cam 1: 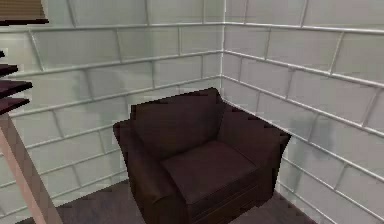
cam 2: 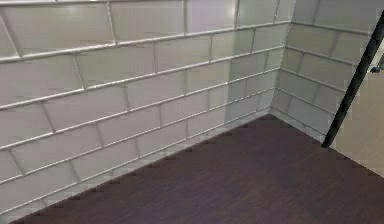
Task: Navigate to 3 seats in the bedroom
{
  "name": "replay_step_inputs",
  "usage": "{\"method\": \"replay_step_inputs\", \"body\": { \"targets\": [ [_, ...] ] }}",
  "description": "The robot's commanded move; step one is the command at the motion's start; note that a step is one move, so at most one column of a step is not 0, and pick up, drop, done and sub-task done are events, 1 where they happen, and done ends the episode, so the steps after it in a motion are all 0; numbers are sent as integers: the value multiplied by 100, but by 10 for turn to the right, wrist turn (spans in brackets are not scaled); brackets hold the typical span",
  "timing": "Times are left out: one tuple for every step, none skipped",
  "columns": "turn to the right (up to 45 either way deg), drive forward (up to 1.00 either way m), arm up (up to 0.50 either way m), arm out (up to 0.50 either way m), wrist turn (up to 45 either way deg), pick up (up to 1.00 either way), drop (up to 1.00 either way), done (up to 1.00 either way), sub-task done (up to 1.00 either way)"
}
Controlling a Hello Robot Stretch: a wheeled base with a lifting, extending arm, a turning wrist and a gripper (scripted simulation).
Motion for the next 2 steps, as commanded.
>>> {"method": "replay_step_inputs", "body": {
  "targets": [
    [0,0,0,0,0,0,0,0,100],
    [-450,0,0,0,0,0,0,0,0]
  ]
}}
